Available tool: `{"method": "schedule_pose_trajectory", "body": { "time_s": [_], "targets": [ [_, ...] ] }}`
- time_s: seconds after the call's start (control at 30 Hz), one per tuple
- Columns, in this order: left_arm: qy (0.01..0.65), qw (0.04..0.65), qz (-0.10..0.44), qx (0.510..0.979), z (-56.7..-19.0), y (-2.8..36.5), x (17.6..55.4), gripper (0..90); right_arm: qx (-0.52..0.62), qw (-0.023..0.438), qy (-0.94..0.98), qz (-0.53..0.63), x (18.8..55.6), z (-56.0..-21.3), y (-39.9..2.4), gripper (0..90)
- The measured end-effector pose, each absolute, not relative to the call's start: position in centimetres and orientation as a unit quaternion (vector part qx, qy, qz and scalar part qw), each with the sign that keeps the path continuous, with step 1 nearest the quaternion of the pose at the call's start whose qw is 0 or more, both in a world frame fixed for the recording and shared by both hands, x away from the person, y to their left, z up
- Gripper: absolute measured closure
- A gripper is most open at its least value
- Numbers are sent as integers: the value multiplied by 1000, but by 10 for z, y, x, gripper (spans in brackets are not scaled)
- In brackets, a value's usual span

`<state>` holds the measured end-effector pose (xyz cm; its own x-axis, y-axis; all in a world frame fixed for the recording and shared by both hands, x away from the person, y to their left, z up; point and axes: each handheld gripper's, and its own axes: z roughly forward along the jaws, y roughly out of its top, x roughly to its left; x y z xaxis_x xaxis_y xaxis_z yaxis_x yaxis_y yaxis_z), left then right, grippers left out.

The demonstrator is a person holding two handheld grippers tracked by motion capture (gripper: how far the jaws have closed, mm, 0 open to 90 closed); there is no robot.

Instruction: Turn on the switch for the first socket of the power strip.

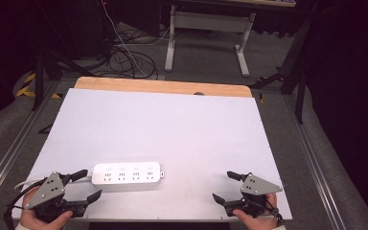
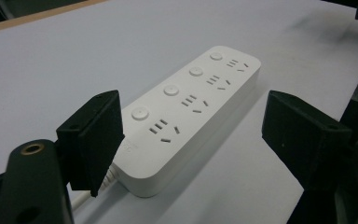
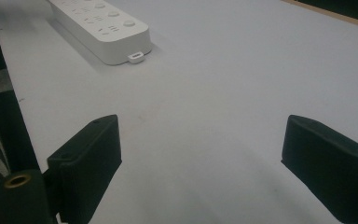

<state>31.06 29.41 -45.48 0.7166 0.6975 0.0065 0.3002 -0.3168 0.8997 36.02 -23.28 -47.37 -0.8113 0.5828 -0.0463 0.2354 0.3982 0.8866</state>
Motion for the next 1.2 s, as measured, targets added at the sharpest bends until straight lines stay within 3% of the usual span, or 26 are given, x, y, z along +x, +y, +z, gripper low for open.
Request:
{"method": "schedule_pose_trajectory", "body": {
  "time_s": [1.2],
  "targets": [
    [324,465,181,804,-423,286,326,335,247,174,824,480,360,-476,-230,132]
  ]
}}
